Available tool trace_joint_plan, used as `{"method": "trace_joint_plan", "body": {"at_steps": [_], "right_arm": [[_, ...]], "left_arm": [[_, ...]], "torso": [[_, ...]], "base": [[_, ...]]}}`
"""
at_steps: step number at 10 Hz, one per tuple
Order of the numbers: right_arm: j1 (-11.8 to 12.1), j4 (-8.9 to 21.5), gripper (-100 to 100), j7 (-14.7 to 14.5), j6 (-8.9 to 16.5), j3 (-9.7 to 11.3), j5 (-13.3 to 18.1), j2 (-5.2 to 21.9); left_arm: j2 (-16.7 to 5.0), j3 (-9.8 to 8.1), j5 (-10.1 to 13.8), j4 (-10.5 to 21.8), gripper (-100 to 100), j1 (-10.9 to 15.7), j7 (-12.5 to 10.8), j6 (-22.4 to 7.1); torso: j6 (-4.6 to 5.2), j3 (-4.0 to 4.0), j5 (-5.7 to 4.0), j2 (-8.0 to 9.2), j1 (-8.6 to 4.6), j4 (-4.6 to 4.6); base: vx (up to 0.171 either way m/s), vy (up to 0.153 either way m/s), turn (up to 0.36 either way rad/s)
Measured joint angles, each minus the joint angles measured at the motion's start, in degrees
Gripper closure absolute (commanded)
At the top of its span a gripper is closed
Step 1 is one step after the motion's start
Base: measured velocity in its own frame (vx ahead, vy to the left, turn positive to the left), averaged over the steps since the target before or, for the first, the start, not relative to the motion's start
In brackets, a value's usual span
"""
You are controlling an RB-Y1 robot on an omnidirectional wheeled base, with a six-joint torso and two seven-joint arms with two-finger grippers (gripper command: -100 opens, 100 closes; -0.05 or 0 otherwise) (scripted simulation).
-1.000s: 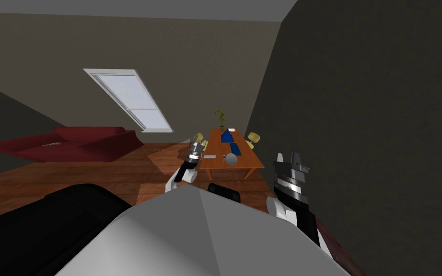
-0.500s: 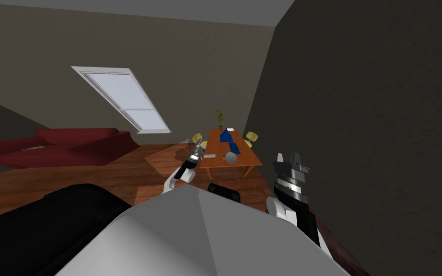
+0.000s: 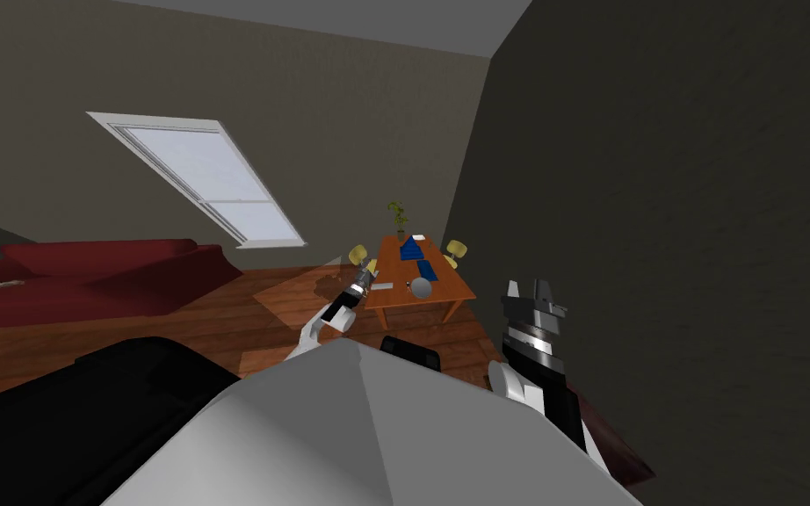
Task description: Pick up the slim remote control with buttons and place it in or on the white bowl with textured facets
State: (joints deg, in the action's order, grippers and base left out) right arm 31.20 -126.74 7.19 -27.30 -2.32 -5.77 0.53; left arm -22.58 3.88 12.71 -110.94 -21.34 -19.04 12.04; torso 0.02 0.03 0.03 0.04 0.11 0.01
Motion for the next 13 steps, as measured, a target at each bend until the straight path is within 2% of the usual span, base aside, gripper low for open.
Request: {"method": "trace_joint_plan", "body": {"at_steps": [3,5,6,8,9,10,11,13], "right_arm": [[0.01,0.0,0,0.0,0.0,-0.01,0.0,0.0],[0.01,0.0,0,0.0,0.0,0.0,0.0,0.0],[0.01,0.0,0,0.0,0.0,-0.01,0.0,0.0],[0.01,0.0,0,0.0,0.0,-0.01,0.0,0.0],[0.0,0.0,0,0.0,0.0,0.0,0.0,0.0],[0.01,0.0,0,0.0,0.0,-0.01,0.0,0.0],[0.0,0.0,0,0.0,0.0,0.0,0.0,0.0],[0.02,0.0,0,0.0,0.0,-0.01,0.0,0.0]], "left_arm": [[-1.65,0.14,1.31,2.85,-100,0.44,-1.06,-4.01],[-3.53,0.01,2.67,5.42,-100,0.72,-2.2,-6.45],[-3.69,-0.09,2.83,5.47,-100,0.82,-2.38,-7.34],[-5.07,-0.35,4.1,7.53,-100,1.64,-3.25,-10.25],[-6.17,-0.46,5.08,9.37,-100,2.0,-3.88,-11.53],[-6.47,-0.69,5.51,9.43,-100,1.81,-4.22,-13.3],[-7.25,-0.56,6.4,12.17,-100,2.82,-4.68,-14.5],[-7.79,-1.0,7.05,11.95,-100,2.31,-5.18,-17.49]], "torso": [[-0.04,0.01,0.0,0.01,0.0,0.0],[-0.03,0.0,0.0,0.0,0.01,0.0],[-0.04,-0.01,-0.01,-0.03,-0.04,0.0],[-0.03,-0.01,0.0,-0.03,-0.02,0.0],[0.0,-0.01,0.0,-0.02,0.01,0.0],[-0.05,0.0,0.0,-0.01,0.01,0.0],[0.0,-0.01,0.01,-0.03,0.02,0.0],[-0.06,-0.02,-0.01,-0.05,-0.04,-0.01]], "base": [[-0.021,0.022,-0.13],[-0.014,0.018,-0.049],[-0.012,0.014,-0.175],[-0.015,0.02,-0.168],[-0.016,0.026,-0.101],[-0.017,0.024,-0.219],[-0.013,0.025,-0.112],[-0.005,0.01,-0.086]]}}
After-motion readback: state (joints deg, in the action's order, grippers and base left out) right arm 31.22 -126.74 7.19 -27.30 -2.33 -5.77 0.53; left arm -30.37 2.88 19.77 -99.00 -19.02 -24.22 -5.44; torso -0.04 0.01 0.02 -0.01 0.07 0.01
